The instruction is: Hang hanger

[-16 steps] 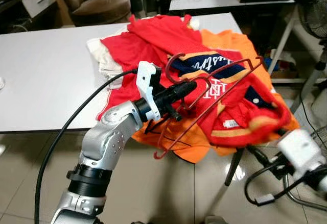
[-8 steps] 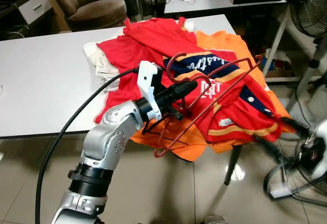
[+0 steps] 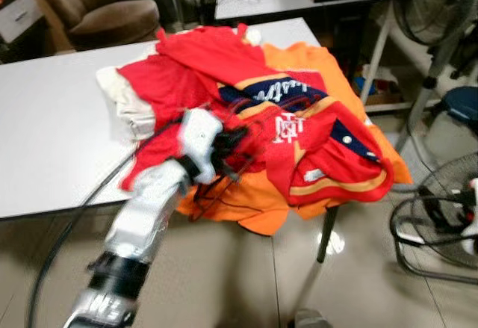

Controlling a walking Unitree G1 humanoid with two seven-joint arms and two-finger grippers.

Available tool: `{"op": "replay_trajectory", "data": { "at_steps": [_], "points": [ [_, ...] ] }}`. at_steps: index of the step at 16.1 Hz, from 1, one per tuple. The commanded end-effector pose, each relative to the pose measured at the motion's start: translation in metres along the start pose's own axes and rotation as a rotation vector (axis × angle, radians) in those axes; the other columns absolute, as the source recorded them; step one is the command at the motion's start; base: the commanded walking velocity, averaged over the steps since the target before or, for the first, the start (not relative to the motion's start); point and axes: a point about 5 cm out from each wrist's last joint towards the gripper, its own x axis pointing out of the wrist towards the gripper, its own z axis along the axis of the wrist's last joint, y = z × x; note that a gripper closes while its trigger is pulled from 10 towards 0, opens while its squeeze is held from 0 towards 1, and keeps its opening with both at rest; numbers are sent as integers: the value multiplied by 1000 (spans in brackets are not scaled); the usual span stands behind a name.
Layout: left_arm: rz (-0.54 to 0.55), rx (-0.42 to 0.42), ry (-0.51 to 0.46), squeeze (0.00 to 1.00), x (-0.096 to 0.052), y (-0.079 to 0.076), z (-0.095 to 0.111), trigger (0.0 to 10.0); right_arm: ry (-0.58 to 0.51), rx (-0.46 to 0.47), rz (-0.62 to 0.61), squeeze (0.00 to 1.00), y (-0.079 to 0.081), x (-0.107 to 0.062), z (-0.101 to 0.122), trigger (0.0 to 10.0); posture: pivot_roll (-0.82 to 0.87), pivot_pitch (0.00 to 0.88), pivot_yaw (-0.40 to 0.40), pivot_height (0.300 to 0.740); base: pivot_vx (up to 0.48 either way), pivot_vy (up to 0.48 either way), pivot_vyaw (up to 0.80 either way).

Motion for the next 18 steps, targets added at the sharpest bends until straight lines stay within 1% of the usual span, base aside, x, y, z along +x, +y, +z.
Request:
{"op": "replay_trajectory", "data": {
  "at_steps": [1,2,3,4,5,6,8,9,10,11,12,14,15,16,18],
  "points": [
    [36,43,-85,0,-9,5,19,10000,-50,-15,-7,0,3,1,4,10000,-313,72,135,740,0,0,0],
    [30,59,-151,0,-11,-5,32,10000,-90,-40,-23,0,5,1,7,10000,-309,73,132,740,0,0,0],
    [31,63,-174,0,-11,-9,37,10000,-102,-49,-32,0,5,2,8,10000,-308,73,132,740,0,0,0],
    [18,66,-219,0,-8,-19,46,10000,-139,-73,-60,0,3,4,12,10000,-302,74,128,740,0,0,0],
    [5,51,-253,0,-4,-27,53,10000,-169,-69,-58,0,3,8,15,10000,-300,74,128,740,0,0,0],
    [-3,36,-264,0,0,-29,56,10000,-174,-46,-33,0,5,11,16,10000,-300,74,128,740,0,0,0],
    [-20,34,-262,0,1,-31,58,10000,-146,35,-6,0,5,15,11,10000,-301,75,131,740,0,0,0],
    [-25,35,-265,0,2,-30,60,10000,-135,61,2,0,5,16,8,10000,-302,74,132,740,0,0,0],
    [-40,37,-265,0,4,-29,63,10000,-142,126,45,0,10,16,9,10000,-299,71,132,740,0,0,0],
    [-46,46,-266,0,4,-29,64,10000,-157,149,77,0,14,13,12,10000,-298,71,131,740,0,0,0],
    [-45,47,-267,0,4,-29,65,10000,-161,147,82,0,14,12,13,10000,-298,70,130,740,0,0,0],
    [-47,48,-265,0,3,-29,66,10000,-179,111,77,0,25,-7,18,10000,-298,69,125,740,0,0,0],
    [-46,47,-264,0,2,-29,66,10000,-177,102,86,0,27,-10,17,10000,-301,70,126,740,0,0,0],
    [-47,44,-261,0,3,-29,65,10000,-164,67,100,0,32,-13,14,10000,-307,68,127,740,0,0,0],
    [-63,45,-254,0,4,-30,63,10000,-146,52,135,0,39,-15,11,10000,-311,64,127,740,0,0,0]
  ]
}}
